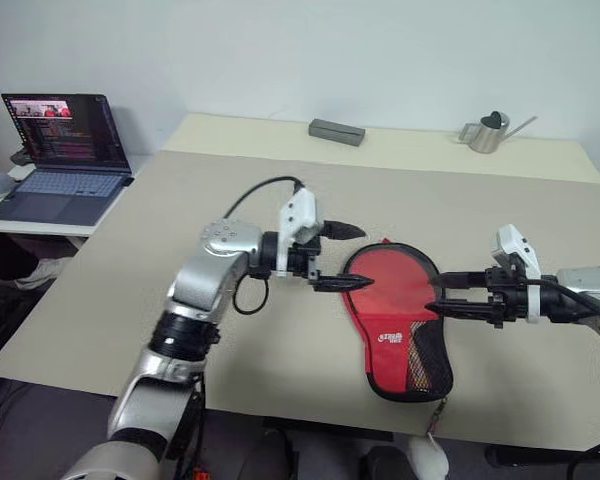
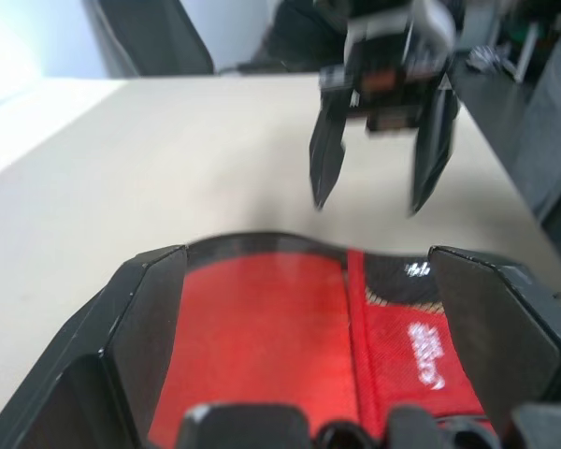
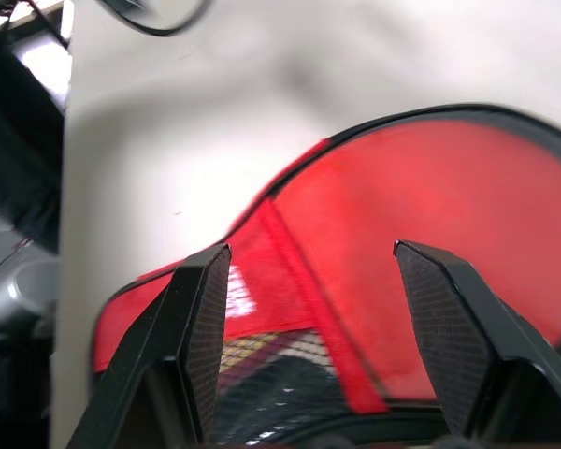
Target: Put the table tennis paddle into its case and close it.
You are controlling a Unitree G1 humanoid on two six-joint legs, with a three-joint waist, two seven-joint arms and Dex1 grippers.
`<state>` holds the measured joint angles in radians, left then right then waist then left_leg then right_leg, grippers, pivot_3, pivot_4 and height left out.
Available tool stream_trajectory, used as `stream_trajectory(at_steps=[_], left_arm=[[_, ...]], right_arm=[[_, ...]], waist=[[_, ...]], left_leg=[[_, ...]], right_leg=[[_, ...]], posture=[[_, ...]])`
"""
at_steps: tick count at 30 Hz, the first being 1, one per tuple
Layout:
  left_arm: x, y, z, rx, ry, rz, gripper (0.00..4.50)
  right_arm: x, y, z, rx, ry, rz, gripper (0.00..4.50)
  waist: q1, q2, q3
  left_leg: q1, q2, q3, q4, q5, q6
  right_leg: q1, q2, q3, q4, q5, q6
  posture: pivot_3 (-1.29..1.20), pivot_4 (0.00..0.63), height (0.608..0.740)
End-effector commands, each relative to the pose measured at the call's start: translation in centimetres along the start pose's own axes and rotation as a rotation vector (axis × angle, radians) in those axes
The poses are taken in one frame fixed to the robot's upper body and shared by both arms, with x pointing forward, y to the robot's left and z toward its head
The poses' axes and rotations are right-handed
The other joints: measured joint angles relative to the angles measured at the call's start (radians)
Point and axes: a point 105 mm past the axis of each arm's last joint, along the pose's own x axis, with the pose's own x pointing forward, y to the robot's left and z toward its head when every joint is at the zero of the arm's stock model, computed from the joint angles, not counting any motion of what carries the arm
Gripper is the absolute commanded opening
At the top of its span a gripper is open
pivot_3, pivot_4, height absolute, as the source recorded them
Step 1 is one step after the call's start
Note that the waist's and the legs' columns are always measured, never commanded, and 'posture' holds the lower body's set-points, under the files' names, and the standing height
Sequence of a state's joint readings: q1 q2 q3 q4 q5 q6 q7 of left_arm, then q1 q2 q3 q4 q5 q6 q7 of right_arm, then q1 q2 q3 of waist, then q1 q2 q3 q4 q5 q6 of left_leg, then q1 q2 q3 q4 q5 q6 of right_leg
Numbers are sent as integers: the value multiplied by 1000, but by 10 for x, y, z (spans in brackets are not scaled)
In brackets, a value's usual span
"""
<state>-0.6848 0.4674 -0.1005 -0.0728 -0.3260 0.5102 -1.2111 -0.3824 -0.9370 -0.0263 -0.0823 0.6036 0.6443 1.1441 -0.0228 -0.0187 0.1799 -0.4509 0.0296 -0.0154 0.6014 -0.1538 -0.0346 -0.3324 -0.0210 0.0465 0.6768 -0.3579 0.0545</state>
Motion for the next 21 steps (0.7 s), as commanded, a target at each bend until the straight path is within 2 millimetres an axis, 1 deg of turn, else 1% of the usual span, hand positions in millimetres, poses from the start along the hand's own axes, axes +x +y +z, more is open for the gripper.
stream_trajectory(at_steps=[1, 2, 5, 10, 12, 14, 17, 21], left_arm=[[-35, 2, -4, -25, 27, 145, 4500], [-44, 3, -8, -41, 37, 193, 4500], [-60, 2, -13, -68, 48, 297, 4500], [-72, 7, -14, -74, 58, 458, 4500], [-77, 10, -12, -61, 65, 524, 4500], [-77, 13, -10, -47, 70, 567, 4500], [-77, 22, -8, -22, 77, 624, 4500], [-74, 24, -18, -27, 105, 621, 4500]], right_arm=[[-9, -24, 11, -34, -57, -78, 3024], [-10, -31, 12, -21, -74, -94, 3024], [-14, -46, 14, -8, -102, -127, 3024], [-16, -61, 13, -8, -90, -144, 3024], [-18, -70, 15, -15, -93, -178, 3024], [-21, -76, 17, -16, -105, -202, 3024], [-25, -79, 20, -28, -117, -218, 3024], [-23, -74, 22, -33, -114, -213, 3024]], waist=[[-11, 0, 3], [-14, 0, 4], [-10, -1, 9], [-1, -1, 9], [-2, -1, 9], [-3, -1, 9], [-4, -1, 9], [-4, -1, 9]], left_leg=[[1, 1, 0, 1, 0, 0], [1, 1, 0, 1, 1, 0], [2, 2, -1, 1, 3, 0], [1, 1, -1, 2, 4, 0], [1, 1, -1, 2, 4, 0], [1, 1, -1, 2, 4, 0], [1, 1, -1, 2, 4, 0], [1, 1, -1, 2, 4, 0]], right_leg=[[0, 0, 0, 1, 0, 0], [0, 0, 0, 3, 0, 0], [0, 0, -1, 4, 0, 0], [0, -2, -1, 3, 0, 0], [0, -2, -1, 3, 0, 0], [0, -2, -1, 4, 1, 0], [0, -1, -1, 4, 1, -1], [0, -1, -1, 4, 1, 0]], posture=[[0, 150, 740], [0, 150, 740], [0, 150, 740], [0, 150, 740], [0, 150, 740], [0, 150, 740], [0, 150, 740], [0, 150, 740]])
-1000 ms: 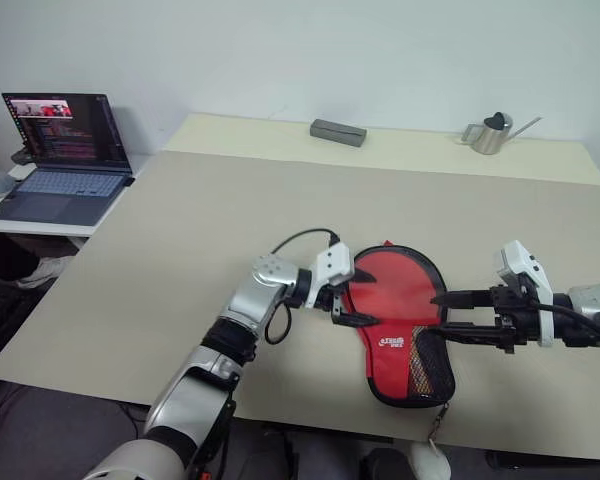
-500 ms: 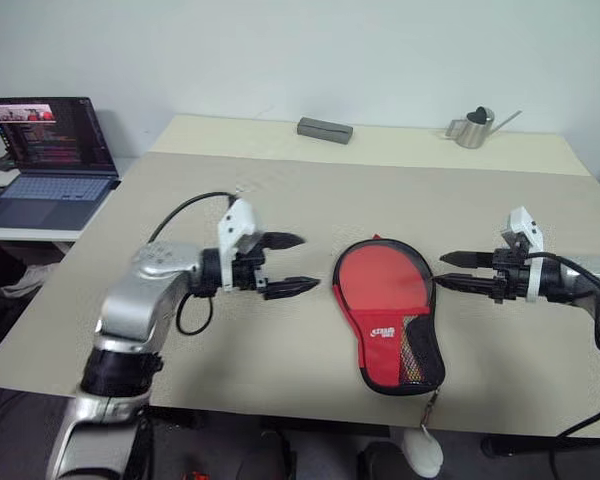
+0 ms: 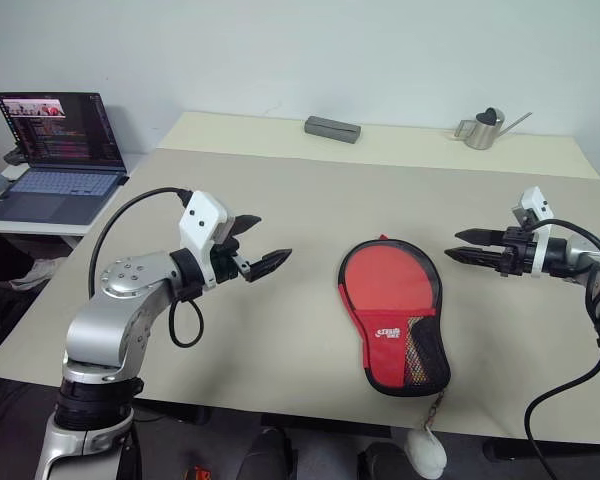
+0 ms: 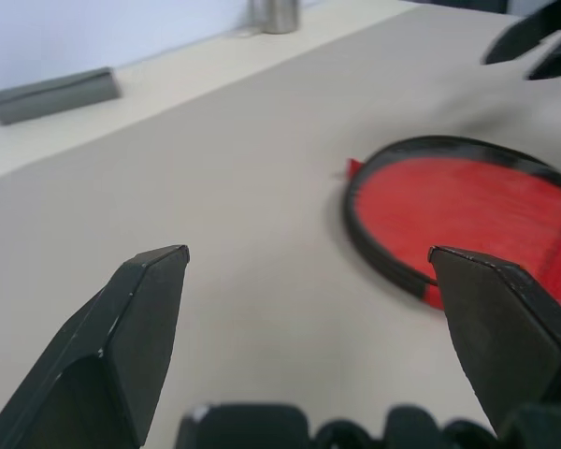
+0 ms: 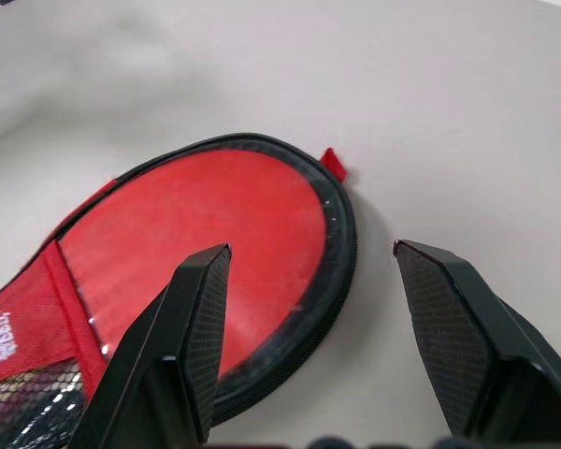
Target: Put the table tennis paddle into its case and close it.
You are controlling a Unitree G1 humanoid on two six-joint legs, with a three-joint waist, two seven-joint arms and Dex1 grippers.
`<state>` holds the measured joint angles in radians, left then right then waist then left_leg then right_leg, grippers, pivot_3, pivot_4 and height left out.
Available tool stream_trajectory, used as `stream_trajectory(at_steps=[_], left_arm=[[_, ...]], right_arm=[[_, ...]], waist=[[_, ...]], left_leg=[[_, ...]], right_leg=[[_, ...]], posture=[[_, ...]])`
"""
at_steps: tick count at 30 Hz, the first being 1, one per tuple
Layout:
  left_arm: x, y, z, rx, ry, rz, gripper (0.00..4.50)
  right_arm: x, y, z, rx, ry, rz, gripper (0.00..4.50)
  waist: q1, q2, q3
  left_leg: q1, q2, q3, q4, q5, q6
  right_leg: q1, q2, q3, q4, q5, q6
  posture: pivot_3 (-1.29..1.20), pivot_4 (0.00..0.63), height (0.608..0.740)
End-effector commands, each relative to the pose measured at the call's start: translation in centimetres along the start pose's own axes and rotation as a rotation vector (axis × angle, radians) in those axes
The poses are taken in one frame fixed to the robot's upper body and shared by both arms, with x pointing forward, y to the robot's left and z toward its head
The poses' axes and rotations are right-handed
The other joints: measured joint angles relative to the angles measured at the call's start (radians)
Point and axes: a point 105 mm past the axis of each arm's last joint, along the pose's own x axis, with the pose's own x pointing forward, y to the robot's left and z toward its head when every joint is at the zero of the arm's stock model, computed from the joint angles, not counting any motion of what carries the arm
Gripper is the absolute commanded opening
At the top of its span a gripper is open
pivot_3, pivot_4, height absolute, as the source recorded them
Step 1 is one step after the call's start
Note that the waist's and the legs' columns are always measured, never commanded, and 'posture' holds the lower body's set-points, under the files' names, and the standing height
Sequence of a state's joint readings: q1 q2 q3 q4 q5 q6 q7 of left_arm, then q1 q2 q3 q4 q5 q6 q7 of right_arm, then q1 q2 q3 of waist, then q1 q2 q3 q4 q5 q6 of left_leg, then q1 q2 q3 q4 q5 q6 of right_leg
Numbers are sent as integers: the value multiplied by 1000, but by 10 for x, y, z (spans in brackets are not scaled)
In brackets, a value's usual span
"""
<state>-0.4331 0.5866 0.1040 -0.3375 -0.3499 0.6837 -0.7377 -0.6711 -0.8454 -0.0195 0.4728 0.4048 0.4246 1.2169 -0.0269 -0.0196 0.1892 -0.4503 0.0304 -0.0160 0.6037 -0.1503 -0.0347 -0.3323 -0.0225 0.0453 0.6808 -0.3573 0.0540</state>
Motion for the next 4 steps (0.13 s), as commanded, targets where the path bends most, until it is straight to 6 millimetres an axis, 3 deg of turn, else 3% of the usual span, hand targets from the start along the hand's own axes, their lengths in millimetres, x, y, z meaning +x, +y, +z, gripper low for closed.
stream_trajectory(at_steps=[1, 4], left_arm=[[4, -1, 2, 51, -4, -9, 4500], [9, 6, 2, 65, -2, -23, 4500]], right_arm=[[-6, 2, 18, -54, -42, -13, 3024], [-8, 3, 18, -48, -27, -29, 3024]], waist=[[0, 0, 0], [0, 0, 0]], left_leg=[[0, 0, 0, 0, 0, 0], [0, 0, 0, 0, 0, 0]], right_leg=[[0, 0, 0, 0, 0, 0], [0, 0, 0, 0, 0, 0]], posture=[[0, 150, 740], [0, 150, 740]])
